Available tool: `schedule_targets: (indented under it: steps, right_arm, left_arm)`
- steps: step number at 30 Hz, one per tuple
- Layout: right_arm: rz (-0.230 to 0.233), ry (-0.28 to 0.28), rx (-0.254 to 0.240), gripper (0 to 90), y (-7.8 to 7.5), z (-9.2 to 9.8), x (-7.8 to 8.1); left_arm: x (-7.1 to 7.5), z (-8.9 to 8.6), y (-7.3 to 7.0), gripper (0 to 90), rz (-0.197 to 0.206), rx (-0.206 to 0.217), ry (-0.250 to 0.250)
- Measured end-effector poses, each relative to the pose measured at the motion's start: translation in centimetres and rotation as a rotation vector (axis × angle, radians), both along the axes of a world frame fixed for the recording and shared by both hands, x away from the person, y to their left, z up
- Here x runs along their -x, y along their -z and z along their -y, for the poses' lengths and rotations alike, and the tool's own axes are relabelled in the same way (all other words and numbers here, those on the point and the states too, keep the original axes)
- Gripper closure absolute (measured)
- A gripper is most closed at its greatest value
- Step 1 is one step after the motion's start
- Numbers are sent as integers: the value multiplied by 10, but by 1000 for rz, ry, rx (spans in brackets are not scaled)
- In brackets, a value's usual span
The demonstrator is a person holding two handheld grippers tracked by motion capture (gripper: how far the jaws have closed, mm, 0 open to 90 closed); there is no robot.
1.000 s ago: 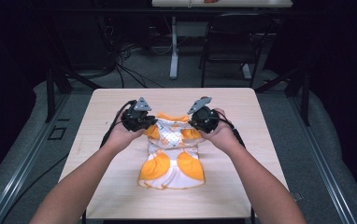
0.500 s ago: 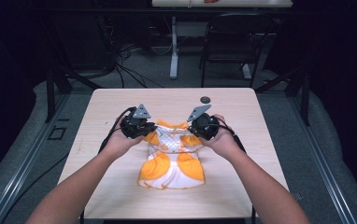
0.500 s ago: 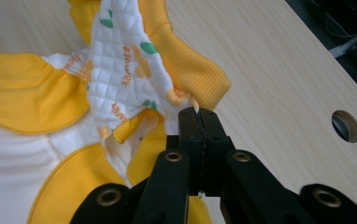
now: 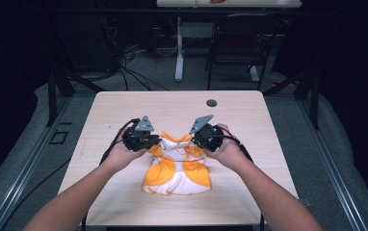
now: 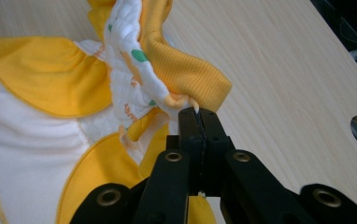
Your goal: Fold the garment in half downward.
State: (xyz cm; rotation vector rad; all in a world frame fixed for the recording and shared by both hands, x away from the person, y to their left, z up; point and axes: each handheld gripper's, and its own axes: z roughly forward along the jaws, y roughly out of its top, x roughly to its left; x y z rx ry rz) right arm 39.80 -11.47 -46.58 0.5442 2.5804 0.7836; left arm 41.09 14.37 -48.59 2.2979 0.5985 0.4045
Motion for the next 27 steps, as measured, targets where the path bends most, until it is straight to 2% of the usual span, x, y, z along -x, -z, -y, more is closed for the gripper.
schedule_targets:
  steps: [6,7,12,15,19,20,27]
  right_arm:
    - [-16,-8,-2,897,7,3,7]
    - [-24,-8,-22,897,8,4,8]
    - [-36,-14,-30,897,12,3,13]
    - [-36,-25,-14,897,12,2,16]
    - [-42,-33,-17,897,13,-1,20]
    - [-42,-42,3,897,12,0,21]
    - [-45,-42,2,897,12,-3,26]
  left_arm:
    - [7,0,3,822,-5,-11,25]
    - [8,0,5,822,-10,-12,27]
    - [9,-2,8,822,-27,-8,28]
    - [12,-1,10,821,-34,-10,31]
    - [16,-1,11,821,-44,0,31]
    - [16,-2,12,821,-45,1,30]
    - [21,-5,14,820,-58,12,30]
